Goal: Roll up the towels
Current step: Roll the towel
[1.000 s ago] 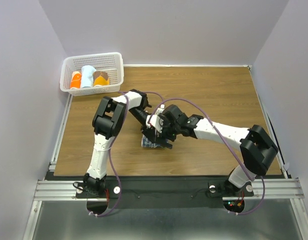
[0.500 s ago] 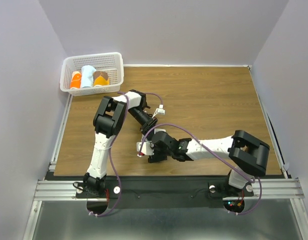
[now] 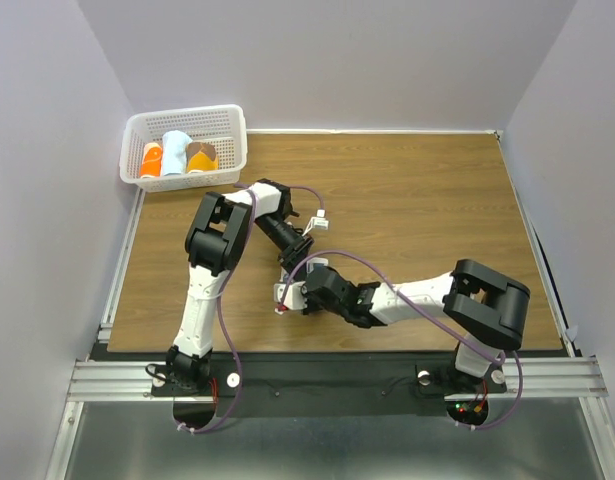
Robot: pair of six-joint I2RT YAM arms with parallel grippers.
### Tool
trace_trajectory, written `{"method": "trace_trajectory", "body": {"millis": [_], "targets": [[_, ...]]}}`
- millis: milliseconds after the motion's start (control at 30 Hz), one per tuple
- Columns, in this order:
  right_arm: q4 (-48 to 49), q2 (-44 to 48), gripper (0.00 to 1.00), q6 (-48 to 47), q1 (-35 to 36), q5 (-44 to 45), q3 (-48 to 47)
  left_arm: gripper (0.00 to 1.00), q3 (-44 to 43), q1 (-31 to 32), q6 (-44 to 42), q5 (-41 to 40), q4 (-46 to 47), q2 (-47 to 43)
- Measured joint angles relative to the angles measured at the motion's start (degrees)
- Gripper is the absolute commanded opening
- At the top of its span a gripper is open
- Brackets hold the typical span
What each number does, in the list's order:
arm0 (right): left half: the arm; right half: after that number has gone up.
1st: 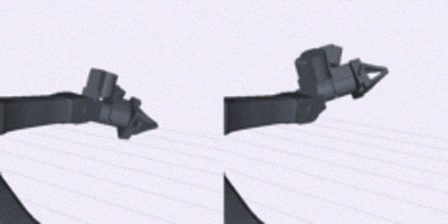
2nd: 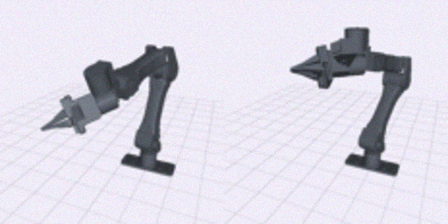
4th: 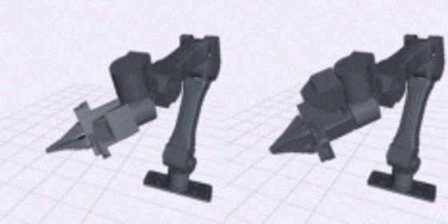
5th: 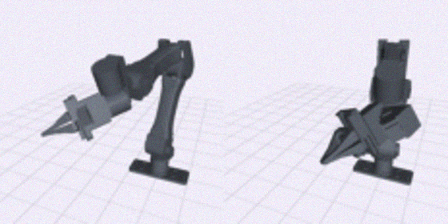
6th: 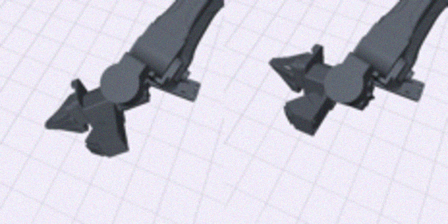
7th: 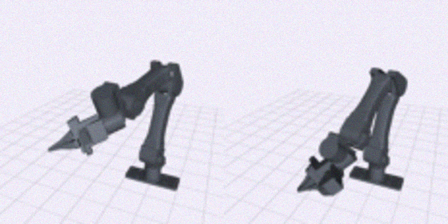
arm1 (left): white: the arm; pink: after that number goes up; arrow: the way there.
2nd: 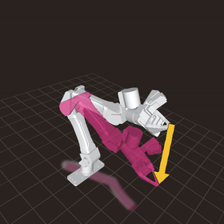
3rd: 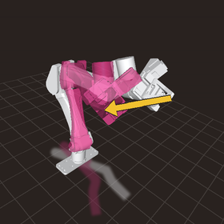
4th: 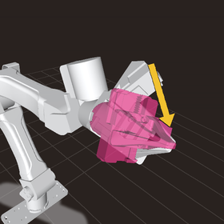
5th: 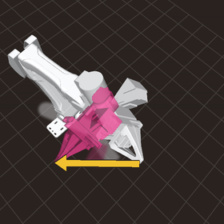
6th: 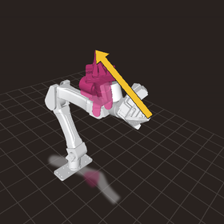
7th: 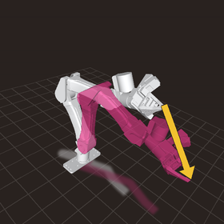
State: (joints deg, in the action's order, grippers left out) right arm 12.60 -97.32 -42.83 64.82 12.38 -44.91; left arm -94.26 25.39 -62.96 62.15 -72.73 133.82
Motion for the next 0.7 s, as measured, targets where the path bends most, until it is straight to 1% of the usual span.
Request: {"method": "trace_trajectory", "body": {"millis": [33, 67, 133, 267, 367, 433, 467, 567, 700], "targets": [[-0.07, 0.24, 0.01, 0.42, -0.02, -0.39, 0.20, 0.34, 0.11, -0.04, -0.02, 0.00, 0.07, -0.15], [-0.17, 0.37, 0.01, 0.72, -0.26, -0.90, 0.22, 0.40, 0.22, -0.04, -0.02, -0.07, 0.24, -0.33], [-1.42, 0.96, 0.01, 1.73, -1.16, -3.37, 0.15, 0.47, 1.42, -0.15, -0.04, -0.44, 1.55, -1.55], [-4.50, 2.05, 0.01, 2.84, -2.62, -8.37, -0.72, 0.55, 2.86, 0.04, -0.42, -1.99, 4.02, -4.00], [-7.98, 2.62, 0.01, 3.61, -3.69, -12.02, -2.23, 0.64, 3.15, 0.04, -0.46, -2.93, 4.81, -4.90], [-9.57, 2.95, 0.01, 3.72, -4.00, -13.57, -2.71, 0.66, 3.19, -0.28, -0.42, -3.45, 4.96, -5.31], [-10.25, 3.13, 0.00, 3.74, -4.11, -14.29, -2.91, 0.75, 3.17, -0.66, -0.42, -3.67, 4.94, -5.55], [-12.02, 3.52, 0.01, 3.82, -4.35, -15.76, -3.28, 0.78, 2.78, -1.99, -0.52, -4.33, 4.39, -6.08], [-15.82, 4.76, 0.01, 4.15, -4.37, -18.43, -3.41, 0.78, -1.22, -6.14, -1.25, -8.50, 5.46, -6.21]]}}
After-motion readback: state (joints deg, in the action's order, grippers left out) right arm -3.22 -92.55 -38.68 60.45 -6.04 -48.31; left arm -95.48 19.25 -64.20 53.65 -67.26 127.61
